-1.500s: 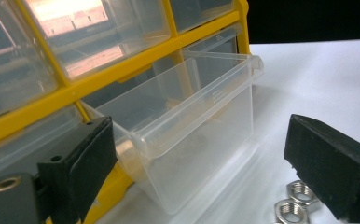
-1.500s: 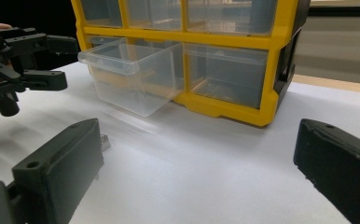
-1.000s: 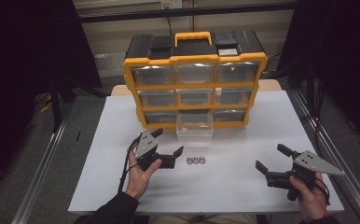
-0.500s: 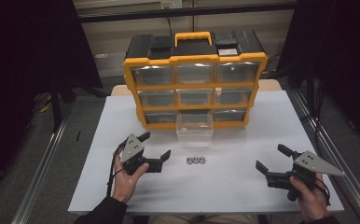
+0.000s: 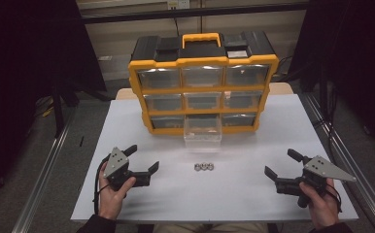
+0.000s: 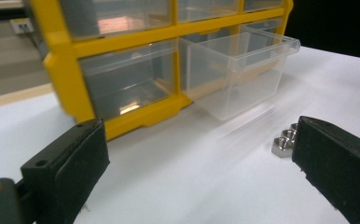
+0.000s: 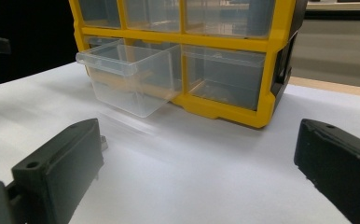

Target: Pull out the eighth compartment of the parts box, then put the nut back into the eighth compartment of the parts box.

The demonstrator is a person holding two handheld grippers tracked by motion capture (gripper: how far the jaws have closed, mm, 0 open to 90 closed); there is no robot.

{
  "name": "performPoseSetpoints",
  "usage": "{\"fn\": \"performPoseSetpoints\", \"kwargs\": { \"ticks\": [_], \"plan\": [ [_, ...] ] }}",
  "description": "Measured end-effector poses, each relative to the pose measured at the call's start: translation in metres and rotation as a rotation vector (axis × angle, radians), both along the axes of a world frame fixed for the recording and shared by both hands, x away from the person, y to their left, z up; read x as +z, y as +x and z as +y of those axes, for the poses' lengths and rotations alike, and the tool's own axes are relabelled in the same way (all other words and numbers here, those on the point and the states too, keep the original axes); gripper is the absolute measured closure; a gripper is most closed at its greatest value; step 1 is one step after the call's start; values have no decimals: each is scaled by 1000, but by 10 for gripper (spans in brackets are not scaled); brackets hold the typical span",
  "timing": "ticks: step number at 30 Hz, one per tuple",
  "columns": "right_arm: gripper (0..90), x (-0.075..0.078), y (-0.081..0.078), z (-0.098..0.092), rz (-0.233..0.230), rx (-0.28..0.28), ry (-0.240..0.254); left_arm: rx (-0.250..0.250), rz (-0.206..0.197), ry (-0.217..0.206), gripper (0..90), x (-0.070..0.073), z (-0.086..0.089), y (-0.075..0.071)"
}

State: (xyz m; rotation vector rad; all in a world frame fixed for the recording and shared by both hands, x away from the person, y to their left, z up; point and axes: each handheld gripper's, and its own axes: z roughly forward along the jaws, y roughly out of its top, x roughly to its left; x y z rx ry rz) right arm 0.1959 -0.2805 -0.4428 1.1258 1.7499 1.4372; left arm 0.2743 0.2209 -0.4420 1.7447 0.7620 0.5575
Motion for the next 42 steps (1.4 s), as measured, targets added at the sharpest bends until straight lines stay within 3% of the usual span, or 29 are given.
{"fn": "performPoseSetpoints", "kwargs": {
  "ticks": [5, 15, 25, 39, 42],
  "plan": [
    [11, 0, -1, -1, -3, 2, -2, 40, -1, -15, 35, 0, 14, -8],
    [11, 0, -1, -1, -14, -4, 5, 61, -10, -6, 35, 0, 29, -18],
    [11, 0, 0, -1, -13, 11, -2, 60, -9, 11, 35, -1, 24, -16],
    [11, 0, 0, 0, -8, 7, -2, 4, -9, 47, 36, -1, 6, -13],
    [11, 0, 0, 0, -9, 11, -3, -3, -3, 38, 36, 0, 1, -12]
  ]
}}
